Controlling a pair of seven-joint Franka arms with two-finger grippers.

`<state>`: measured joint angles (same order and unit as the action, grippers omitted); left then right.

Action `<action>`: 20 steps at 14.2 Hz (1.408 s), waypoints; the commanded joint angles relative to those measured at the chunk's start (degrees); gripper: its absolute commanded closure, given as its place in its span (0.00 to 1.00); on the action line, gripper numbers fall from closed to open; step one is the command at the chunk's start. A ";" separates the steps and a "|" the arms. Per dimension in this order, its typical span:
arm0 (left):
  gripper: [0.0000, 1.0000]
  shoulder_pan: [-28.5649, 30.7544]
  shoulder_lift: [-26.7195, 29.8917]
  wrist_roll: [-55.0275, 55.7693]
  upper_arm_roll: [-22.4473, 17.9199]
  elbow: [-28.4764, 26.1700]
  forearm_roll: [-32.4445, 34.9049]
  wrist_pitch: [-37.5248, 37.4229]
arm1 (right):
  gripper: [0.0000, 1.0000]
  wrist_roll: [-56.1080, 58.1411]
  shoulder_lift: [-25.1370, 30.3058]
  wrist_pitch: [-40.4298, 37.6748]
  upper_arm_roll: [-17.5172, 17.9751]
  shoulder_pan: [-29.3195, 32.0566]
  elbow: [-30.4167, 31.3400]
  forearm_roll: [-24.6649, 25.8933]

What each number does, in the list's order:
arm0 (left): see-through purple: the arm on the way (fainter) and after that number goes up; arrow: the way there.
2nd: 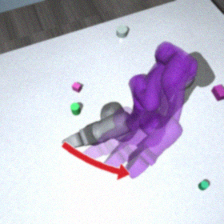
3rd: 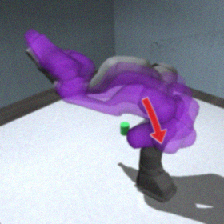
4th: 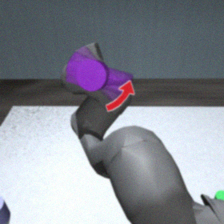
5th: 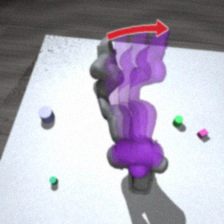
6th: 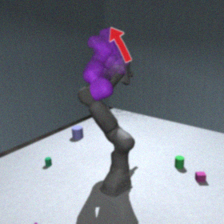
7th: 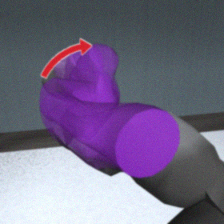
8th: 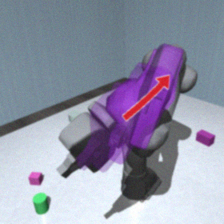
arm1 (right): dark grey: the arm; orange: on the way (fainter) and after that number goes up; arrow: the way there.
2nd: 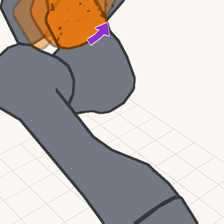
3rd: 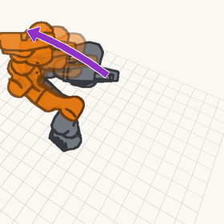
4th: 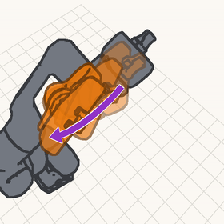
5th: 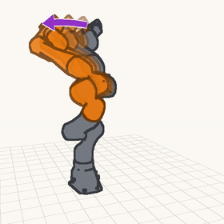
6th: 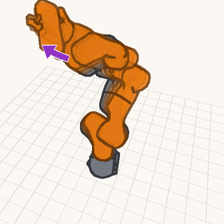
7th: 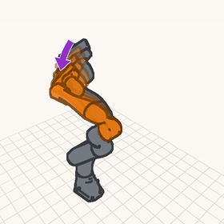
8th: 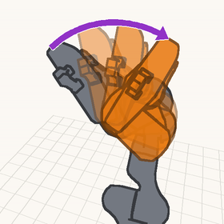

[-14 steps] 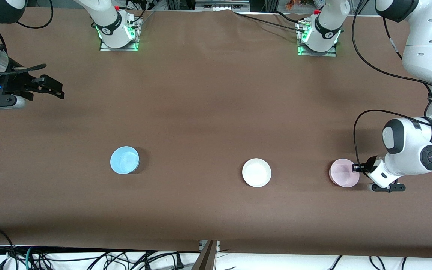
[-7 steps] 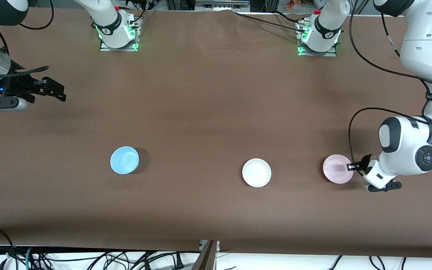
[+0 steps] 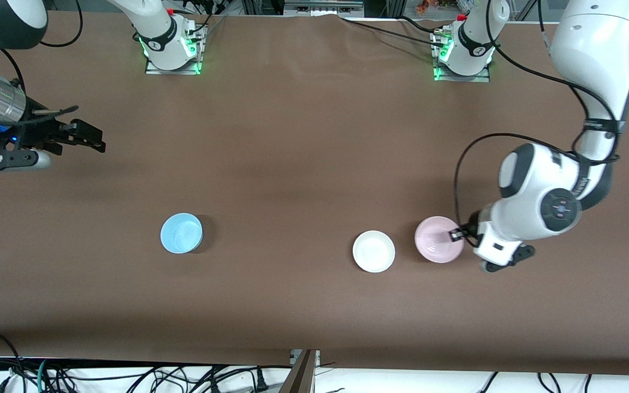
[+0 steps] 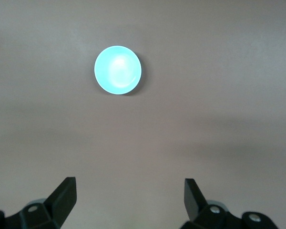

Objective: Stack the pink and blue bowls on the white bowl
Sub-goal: 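Carry the pink bowl over the white bowl while the right gripper reaches the blue bowl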

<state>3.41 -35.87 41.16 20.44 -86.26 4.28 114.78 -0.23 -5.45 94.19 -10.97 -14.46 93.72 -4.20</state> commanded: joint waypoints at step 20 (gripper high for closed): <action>1.00 -17.29 -15.54 25.02 -6.99 18.67 0.82 1.68 | 0.00 1.37 -29.07 24.70 0.34 -0.75 -8.82 -0.89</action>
<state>-13.16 -50.11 65.60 14.25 -70.14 4.29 117.11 0.21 -29.52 114.80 -10.52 -15.34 87.50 -4.27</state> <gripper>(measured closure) 0.969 0.000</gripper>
